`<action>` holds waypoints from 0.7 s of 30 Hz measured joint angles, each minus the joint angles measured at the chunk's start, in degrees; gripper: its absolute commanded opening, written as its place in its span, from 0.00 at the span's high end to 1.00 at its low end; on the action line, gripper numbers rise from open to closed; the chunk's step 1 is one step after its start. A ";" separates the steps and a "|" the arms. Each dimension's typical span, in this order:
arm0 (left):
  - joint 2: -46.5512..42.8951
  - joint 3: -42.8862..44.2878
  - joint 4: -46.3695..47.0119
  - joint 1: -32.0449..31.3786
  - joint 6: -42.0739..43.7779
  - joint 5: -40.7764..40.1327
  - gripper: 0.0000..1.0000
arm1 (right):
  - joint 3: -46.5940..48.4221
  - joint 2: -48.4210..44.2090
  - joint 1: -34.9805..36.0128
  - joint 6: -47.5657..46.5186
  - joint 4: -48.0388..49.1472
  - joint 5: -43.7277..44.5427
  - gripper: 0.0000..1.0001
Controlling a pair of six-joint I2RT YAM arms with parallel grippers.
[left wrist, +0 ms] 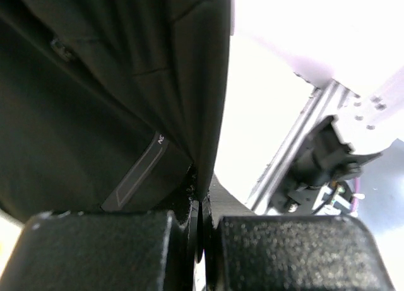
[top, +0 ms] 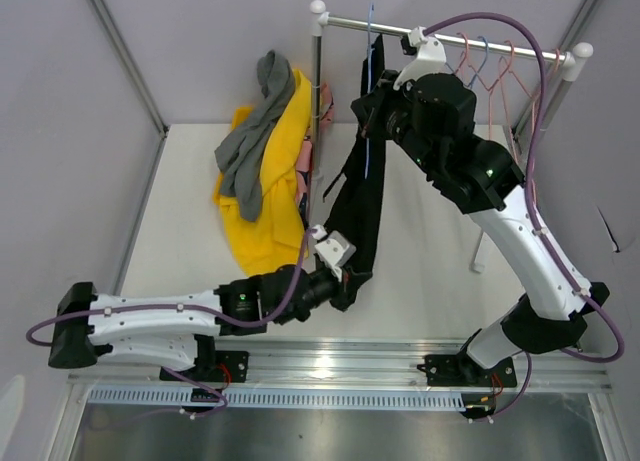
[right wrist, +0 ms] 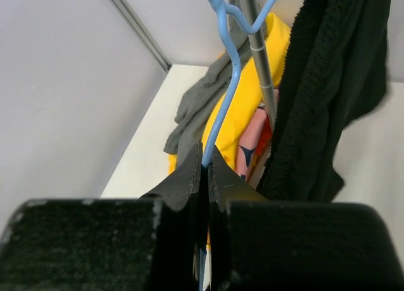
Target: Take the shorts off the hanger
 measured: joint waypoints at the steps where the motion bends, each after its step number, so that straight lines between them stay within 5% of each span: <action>1: 1.29 0.11 1.53 -1.22 0.07 -0.48 1.00 | 1.07 0.17 -0.02 -0.13 -1.64 0.20 1.00; 14: 6.75 -1.77 0.33 -10.69 -0.11 -9.03 1.00 | 8.61 0.87 -0.72 0.57 -7.61 1.49 1.00; 21: 9.66 7.80 -9.64 0.52 0.11 -8.81 1.00 | -3.89 -8.63 0.61 6.88 -3.87 1.62 1.00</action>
